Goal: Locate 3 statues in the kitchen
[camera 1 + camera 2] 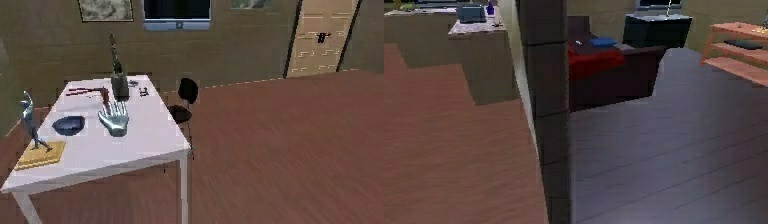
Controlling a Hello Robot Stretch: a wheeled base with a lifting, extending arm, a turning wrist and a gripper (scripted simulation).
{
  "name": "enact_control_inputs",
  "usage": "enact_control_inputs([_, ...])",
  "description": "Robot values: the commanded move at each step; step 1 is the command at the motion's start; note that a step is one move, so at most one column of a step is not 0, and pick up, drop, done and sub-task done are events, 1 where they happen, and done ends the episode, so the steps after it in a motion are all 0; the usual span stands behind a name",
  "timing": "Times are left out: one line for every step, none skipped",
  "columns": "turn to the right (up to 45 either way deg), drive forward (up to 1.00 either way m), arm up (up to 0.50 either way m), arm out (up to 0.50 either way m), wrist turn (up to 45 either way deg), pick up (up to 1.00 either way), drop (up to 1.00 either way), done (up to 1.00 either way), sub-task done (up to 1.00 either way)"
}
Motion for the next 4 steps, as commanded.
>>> enact_control_inputs([0.0,0.45,0.0,0.0,0.0,0.0,0.0,0.0,0.0])
enact_control_inputs([-45.0,0.0,0.0,0.0,0.0,0.0,0.0,0.0,0.0])
enact_control_inputs([-12.0,0.0,0.0,0.0,0.0,0.0,0.0,0.0,0.0])
enact_control_inputs([0.0,0.0,0.0,0.0,0.0,0.0,0.0,0.0,1.0])
